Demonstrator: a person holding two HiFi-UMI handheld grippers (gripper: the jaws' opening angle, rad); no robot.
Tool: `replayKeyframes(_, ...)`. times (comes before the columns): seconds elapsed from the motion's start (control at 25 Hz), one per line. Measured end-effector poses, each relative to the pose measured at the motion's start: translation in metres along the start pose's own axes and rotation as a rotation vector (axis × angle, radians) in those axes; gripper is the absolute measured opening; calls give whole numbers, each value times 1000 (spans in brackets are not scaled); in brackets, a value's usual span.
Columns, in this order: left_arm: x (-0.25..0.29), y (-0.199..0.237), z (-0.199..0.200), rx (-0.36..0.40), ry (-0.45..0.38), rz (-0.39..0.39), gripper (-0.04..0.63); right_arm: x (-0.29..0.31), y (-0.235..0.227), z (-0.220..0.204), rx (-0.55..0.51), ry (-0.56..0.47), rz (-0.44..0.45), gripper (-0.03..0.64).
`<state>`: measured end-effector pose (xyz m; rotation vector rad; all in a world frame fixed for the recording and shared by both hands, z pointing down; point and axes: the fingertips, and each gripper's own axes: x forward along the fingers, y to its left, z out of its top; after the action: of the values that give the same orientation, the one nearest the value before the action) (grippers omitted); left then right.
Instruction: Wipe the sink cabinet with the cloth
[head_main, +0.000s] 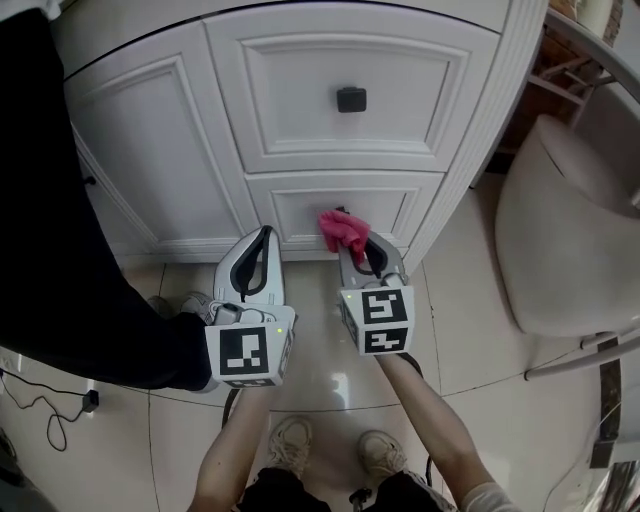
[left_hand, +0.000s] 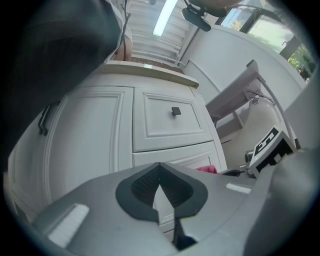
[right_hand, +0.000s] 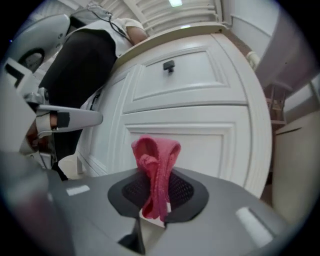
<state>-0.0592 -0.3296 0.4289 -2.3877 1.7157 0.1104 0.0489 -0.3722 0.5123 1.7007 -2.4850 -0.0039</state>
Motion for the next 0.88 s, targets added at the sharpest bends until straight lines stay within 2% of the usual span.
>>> replayKeyframes(0.16, 3, -8, -8, -10, 7, -15, 11, -17, -75, -19, 65, 35, -165, 63)
replayKeyframes(0.24, 5, -9, -17, 17, 13, -15, 11, -25, -101, -22, 48, 41, -203, 64)
replayKeyframes(0.36, 12, -10, -29, 27, 35, -16, 11, -37, -123, -31, 45, 50, -253, 64)
replayKeyframes(0.52, 10, -8, -35, -10, 45, 2, 11, -57, -163, -50, 145, 64, -388, 64)
replayKeyframes(0.6, 1, 0, -37, -52, 49, 31, 11, -67, -154, -50, 210, 33, -389, 64)
replayKeyframes(0.68, -12, 13, -41, -80, 56, 66, 11, -62, -104, -43, 253, -7, -280, 63)
replayKeyframes(0.8, -27, 34, -49, -87, 72, 130, 11, -21, 18, -41, 256, 0, 55, 64)
replayKeyframes(0.88, -35, 47, -53, -106, 74, 177, 11, 8, 81, -43, 190, 27, 230, 64)
